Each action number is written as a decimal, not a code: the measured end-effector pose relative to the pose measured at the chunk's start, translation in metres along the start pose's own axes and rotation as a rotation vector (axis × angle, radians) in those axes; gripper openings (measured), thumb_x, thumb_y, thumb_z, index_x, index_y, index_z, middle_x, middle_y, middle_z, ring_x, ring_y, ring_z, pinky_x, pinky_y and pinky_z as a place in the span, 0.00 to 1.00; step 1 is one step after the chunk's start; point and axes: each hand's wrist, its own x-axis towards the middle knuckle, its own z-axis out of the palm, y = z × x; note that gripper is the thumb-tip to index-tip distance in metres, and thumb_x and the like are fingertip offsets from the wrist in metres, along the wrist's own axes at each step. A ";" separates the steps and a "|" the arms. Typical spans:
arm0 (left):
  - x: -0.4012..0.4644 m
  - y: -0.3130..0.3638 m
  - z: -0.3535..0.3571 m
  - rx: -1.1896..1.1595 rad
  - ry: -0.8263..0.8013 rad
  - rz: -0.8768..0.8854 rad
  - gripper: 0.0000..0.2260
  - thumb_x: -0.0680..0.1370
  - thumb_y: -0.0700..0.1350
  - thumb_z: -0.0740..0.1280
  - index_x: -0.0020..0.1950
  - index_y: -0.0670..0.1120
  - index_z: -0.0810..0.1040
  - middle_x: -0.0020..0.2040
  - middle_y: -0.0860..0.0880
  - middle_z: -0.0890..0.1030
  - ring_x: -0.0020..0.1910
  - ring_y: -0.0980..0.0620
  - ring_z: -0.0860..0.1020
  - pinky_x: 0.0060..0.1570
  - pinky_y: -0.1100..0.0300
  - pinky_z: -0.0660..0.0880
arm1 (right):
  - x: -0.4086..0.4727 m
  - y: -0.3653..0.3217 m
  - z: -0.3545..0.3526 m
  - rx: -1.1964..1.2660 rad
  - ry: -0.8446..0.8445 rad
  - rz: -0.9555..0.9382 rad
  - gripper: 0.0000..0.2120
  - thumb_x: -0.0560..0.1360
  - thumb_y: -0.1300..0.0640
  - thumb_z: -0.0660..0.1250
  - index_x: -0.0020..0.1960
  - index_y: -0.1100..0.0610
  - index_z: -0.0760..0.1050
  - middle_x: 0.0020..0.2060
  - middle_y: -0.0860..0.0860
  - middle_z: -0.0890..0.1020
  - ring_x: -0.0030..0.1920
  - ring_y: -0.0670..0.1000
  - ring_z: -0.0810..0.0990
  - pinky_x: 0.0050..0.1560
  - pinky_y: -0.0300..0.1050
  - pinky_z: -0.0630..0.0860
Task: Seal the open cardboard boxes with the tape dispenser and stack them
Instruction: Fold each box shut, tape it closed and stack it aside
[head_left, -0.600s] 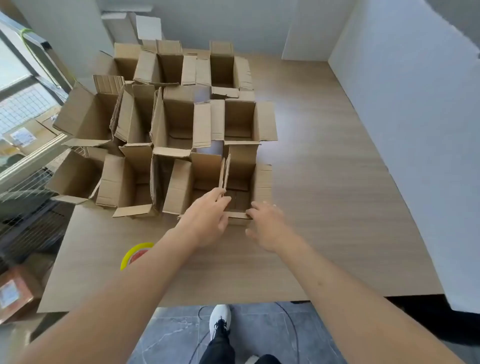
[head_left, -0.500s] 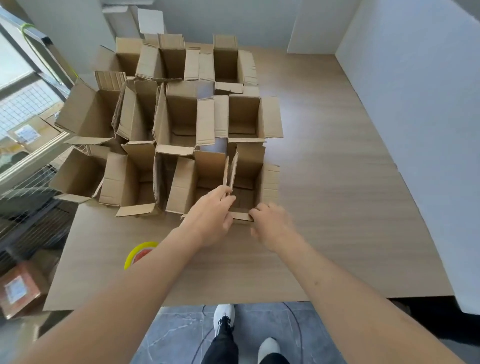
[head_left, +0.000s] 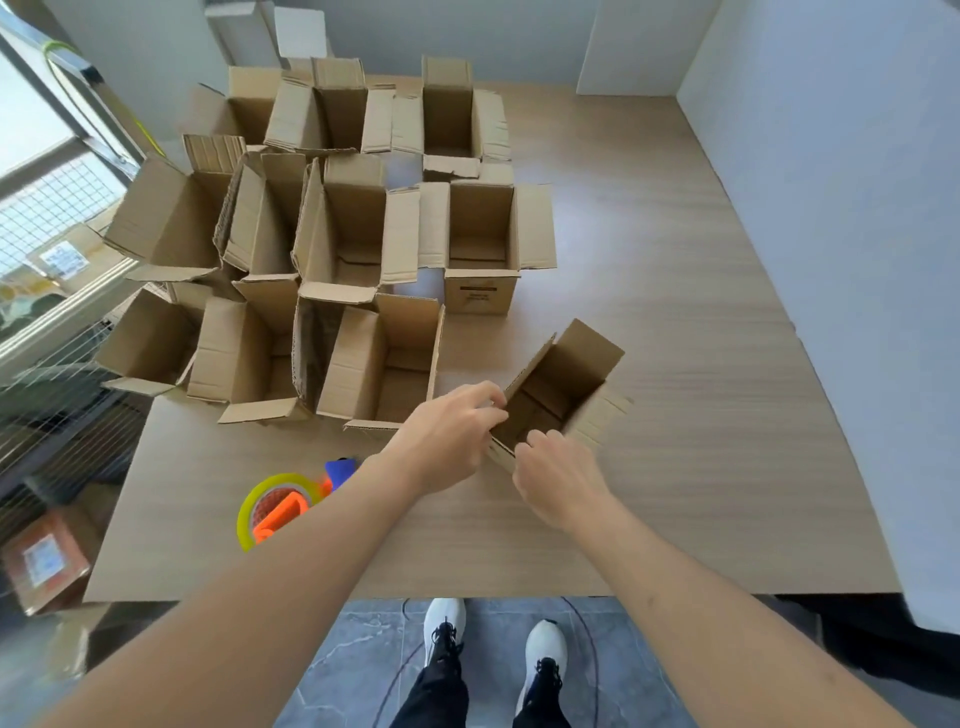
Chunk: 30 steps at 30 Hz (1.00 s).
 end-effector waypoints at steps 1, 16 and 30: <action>0.004 0.006 0.003 -0.002 -0.005 -0.010 0.14 0.80 0.38 0.64 0.63 0.43 0.83 0.65 0.49 0.78 0.60 0.46 0.78 0.48 0.50 0.79 | -0.004 0.003 0.000 0.022 -0.007 0.009 0.11 0.83 0.53 0.58 0.54 0.56 0.78 0.50 0.53 0.79 0.52 0.58 0.79 0.43 0.49 0.65; 0.008 0.007 0.068 -0.004 -0.282 -0.316 0.38 0.82 0.54 0.66 0.84 0.42 0.49 0.84 0.45 0.51 0.83 0.47 0.52 0.78 0.52 0.59 | -0.018 0.050 0.007 0.508 0.004 -0.040 0.13 0.80 0.53 0.67 0.63 0.50 0.80 0.55 0.48 0.77 0.53 0.50 0.77 0.56 0.50 0.77; 0.009 0.009 0.087 -0.152 -0.154 -0.437 0.39 0.80 0.49 0.71 0.84 0.47 0.52 0.84 0.47 0.49 0.81 0.42 0.59 0.77 0.50 0.61 | -0.004 0.106 0.001 0.299 -0.053 0.388 0.55 0.67 0.27 0.71 0.83 0.45 0.47 0.82 0.57 0.39 0.82 0.60 0.39 0.80 0.57 0.48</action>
